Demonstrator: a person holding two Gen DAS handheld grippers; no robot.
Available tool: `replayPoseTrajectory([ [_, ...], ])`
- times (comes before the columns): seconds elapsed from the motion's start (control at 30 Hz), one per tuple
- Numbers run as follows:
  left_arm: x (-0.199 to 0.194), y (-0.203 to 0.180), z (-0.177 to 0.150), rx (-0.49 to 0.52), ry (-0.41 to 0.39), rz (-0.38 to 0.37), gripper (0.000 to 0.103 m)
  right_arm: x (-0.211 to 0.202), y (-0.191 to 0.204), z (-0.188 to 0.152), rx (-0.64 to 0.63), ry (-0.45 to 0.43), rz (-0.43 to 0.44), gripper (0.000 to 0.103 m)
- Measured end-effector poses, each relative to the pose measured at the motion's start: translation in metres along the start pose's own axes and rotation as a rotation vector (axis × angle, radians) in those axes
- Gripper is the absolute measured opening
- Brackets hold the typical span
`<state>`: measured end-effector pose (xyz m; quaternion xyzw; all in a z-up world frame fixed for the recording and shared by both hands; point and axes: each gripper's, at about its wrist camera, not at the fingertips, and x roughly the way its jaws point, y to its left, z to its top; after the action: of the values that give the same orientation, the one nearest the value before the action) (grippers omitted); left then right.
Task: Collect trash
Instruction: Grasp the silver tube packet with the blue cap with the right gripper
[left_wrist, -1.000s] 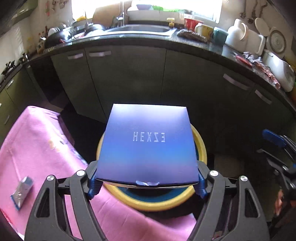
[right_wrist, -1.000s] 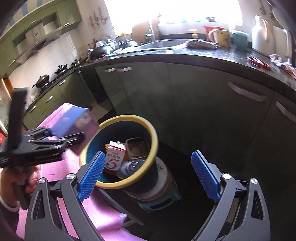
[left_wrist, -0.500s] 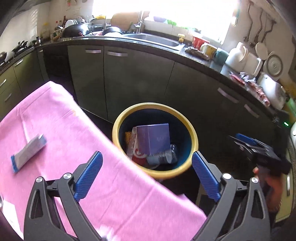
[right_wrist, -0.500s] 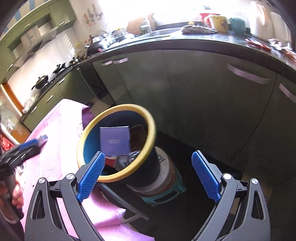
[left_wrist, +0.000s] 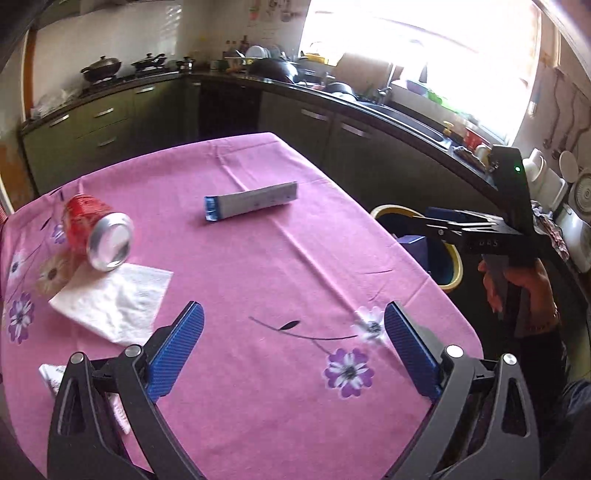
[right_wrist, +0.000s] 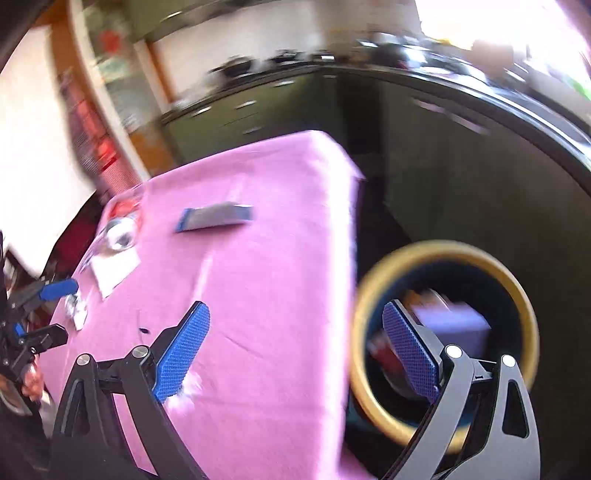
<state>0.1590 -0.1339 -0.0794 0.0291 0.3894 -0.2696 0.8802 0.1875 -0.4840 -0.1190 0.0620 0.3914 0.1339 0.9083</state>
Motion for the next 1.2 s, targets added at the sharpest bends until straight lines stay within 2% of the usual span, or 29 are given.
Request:
replayPoseTrajectory([
  [0.1, -0.016, 0.024, -0.003, -0.05, -0.026, 0.034, 0.094, 0.042, 0.027, 0.035, -0.178, 0.026, 0.073, 0.094],
  [0.2, -0.028, 0.04, -0.007, -0.095, -0.047, 0.058, 0.094, 0.077, 0.042, 0.065, -0.287, 0.051, 0.122, 0.094],
  [0.3, -0.037, 0.054, -0.012, -0.128, -0.06, 0.082, 0.095, 0.114, 0.055, 0.095, -0.388, 0.11, 0.166, 0.094],
  [0.43, -0.041, 0.063, -0.016, -0.153, -0.064, 0.103, 0.095, 0.155, 0.072, 0.115, -0.494, 0.208, 0.189, 0.094],
  [0.53, -0.045, 0.069, -0.017, -0.169, -0.069, 0.118, 0.095, 0.177, 0.085, 0.115, -0.555, 0.274, 0.196, 0.092],
  [0.73, -0.052, 0.078, -0.02, -0.188, -0.078, 0.13, 0.095, 0.204, 0.096, 0.108, -0.591, 0.356, 0.203, 0.075],
  [0.93, -0.05, 0.079, -0.022, -0.194, -0.072, 0.119, 0.095, 0.202, 0.102, 0.106, -0.589, 0.359, 0.2, 0.064],
  [1.2, -0.05, 0.076, -0.024, -0.187, -0.075, 0.11, 0.095, 0.183, 0.119, 0.085, -0.61, 0.381, 0.184, 0.046],
])
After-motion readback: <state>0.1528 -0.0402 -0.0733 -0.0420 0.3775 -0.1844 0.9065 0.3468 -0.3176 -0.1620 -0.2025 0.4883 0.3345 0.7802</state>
